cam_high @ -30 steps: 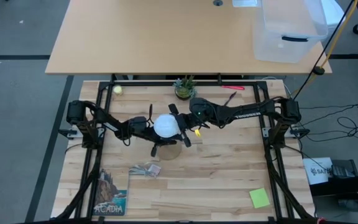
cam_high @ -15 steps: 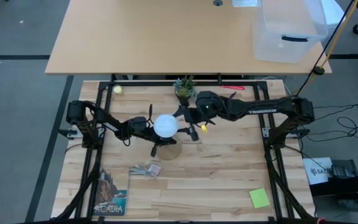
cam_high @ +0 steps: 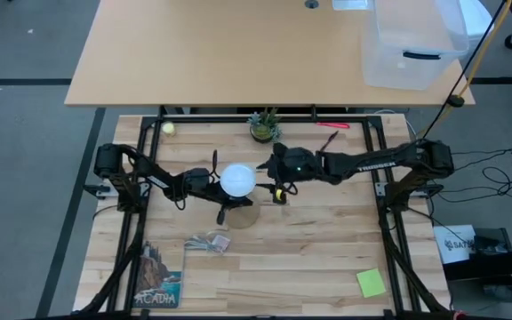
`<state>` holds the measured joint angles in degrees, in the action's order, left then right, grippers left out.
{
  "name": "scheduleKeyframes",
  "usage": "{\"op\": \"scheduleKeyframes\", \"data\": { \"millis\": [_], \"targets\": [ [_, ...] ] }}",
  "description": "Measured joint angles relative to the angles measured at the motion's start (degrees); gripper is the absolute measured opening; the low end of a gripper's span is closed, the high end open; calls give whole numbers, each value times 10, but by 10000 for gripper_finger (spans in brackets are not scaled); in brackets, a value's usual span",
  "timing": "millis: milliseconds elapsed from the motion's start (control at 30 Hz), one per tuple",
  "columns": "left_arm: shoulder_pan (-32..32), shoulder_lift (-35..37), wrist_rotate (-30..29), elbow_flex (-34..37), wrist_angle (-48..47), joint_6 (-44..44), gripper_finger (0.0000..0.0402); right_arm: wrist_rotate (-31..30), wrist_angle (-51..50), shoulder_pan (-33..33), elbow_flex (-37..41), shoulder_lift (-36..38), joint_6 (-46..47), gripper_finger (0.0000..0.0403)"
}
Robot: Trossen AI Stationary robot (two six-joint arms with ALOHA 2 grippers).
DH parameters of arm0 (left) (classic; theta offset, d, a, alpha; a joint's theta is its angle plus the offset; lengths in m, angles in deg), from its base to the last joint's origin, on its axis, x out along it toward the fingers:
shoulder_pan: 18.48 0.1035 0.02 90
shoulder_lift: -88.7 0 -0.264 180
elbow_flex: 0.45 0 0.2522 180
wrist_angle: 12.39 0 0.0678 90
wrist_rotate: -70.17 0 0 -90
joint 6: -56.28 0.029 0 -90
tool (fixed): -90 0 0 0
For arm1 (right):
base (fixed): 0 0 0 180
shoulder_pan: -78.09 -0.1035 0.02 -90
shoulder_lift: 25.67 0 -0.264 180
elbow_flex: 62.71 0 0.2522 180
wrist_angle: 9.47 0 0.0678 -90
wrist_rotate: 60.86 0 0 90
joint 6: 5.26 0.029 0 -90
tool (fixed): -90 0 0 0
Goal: Screw lightbulb
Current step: Remove the lightbulb from the lamp
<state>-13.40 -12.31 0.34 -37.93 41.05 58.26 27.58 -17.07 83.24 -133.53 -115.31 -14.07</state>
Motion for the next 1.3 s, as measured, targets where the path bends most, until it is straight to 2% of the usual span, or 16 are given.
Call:
{"op": "scheduleKeyframes", "data": {
  "millis": [133, 233, 300, 400, 700, 900, 1067, 1200, 1300],
  "targets": [
    [0, 0, -5, 0, 0, 0, 22, -45, 109, -12, 82, 26, 46, 251],
    [0, 0, -13, 0, -1, -1, 22, -48, 238, -30, 141, 42, 79, 251],
    [0, 0, -19, 0, 0, -1, 22, -61, 326, -47, 165, 42, 97, 251],
    [0, 0, -25, 0, 3, -1, 22, -97, 395, -77, 168, 37, 95, 251],
    [0, 0, -53, 0, 8, -7, 22, -193, 430, -120, 149, 25, 88, 251],
    [0, 0, -70, 0, 10, -13, 22, -195, 467, -131, 145, -4, 114, 251],
    [-1, 0, -95, 0, 10, -16, 22, -196, 548, -139, 136, -52, 113, 251],
    [-1, 0, -108, -1, 11, -22, 22, -200, 529, -138, 93, -93, 108, 251],
    [0, 0, -114, -1, 12, -25, 22, -239, 519, -138, 61, -115, 88, 251]
  ]
}}
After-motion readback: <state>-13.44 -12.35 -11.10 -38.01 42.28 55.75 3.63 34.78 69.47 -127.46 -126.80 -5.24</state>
